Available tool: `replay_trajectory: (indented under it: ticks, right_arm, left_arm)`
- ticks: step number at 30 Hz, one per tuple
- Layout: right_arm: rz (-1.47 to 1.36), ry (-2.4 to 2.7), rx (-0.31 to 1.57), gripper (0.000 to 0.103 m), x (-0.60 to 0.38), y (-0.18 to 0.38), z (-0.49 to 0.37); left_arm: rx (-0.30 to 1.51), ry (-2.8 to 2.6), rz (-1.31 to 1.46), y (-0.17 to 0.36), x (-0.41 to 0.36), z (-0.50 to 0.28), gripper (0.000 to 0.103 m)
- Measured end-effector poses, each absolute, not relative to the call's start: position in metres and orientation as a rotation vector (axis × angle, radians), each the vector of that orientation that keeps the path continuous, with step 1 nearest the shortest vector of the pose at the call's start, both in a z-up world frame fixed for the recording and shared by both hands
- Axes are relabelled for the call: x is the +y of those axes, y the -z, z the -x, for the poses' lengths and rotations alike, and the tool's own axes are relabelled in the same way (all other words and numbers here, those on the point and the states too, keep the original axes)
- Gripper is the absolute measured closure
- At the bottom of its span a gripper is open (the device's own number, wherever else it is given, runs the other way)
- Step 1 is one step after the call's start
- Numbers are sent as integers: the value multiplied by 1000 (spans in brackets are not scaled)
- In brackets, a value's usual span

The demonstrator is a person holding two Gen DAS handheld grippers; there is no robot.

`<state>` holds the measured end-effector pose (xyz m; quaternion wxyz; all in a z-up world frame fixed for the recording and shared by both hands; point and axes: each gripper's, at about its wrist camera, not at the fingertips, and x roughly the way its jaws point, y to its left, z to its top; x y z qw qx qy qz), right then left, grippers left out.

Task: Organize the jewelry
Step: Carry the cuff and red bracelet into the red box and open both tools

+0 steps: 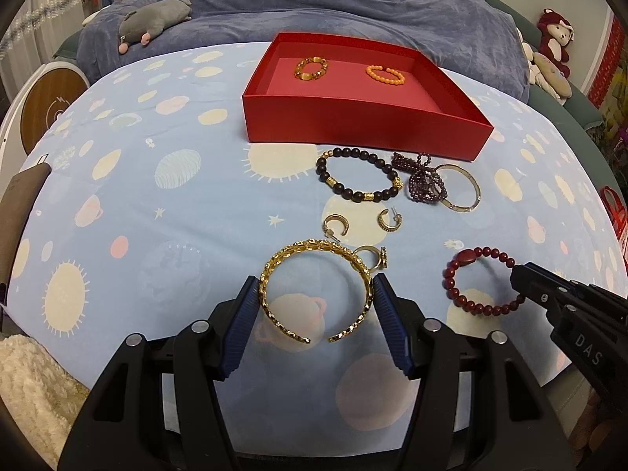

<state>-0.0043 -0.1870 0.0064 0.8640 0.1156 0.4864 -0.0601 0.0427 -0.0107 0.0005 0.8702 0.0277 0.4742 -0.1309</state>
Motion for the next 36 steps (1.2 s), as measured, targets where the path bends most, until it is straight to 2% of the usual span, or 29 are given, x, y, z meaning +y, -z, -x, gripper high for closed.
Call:
replay_trajectory:
  ticks: [23,36]
  right_arm:
    - [-260,56,909,95,-186,-69,25]
    - [-221,-14,792,95,-194,-130,-57]
  left_arm:
    - [970,296,-13,-50,1,-40,47]
    - [873,320,-47,-107,-20,-115,47]
